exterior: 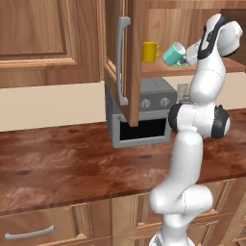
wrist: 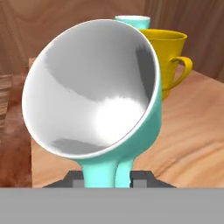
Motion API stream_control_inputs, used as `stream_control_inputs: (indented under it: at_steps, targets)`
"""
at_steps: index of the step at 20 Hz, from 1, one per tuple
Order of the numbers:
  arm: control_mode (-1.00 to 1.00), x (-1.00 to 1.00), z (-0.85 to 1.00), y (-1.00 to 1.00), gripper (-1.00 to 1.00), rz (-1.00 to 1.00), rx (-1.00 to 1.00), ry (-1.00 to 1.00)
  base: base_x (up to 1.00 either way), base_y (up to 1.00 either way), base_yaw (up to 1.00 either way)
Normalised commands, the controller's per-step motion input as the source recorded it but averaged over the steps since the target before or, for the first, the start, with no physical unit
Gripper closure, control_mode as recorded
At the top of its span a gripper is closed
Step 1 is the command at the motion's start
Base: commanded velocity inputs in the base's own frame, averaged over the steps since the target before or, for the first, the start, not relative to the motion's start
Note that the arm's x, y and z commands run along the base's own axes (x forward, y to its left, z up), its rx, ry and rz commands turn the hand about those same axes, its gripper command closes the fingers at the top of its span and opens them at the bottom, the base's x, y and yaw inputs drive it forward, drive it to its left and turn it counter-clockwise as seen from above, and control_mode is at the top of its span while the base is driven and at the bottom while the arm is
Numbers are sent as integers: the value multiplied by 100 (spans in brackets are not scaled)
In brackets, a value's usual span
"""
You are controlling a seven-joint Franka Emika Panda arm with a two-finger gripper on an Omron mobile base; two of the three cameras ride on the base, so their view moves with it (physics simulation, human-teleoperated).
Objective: Pick the mug on the counter and place it in the cabinet with the handle facing the right, like the mugs already inside.
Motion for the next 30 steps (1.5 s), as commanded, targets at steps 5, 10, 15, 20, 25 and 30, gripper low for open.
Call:
stream_control_inputs:
  at_steps: [5,10,15,20,25,30]
  targets:
    - [-100,0,-8,0,-100,0,0,-2,0,0,0]
    - [-100,0,0,0,-100,0,0,-6,0,0,0]
    - [-100,0,0,0,-100,0,0,-7,0,0,0]
    - [-100,-4,-1,0,-100,0,0,-7,0,0,0]
    - [-100,-39,-3,0,-100,0,0,-8,0,0,0]
    - [-100,-56,-11,6,-100,0,-1,-8,0,0,0]
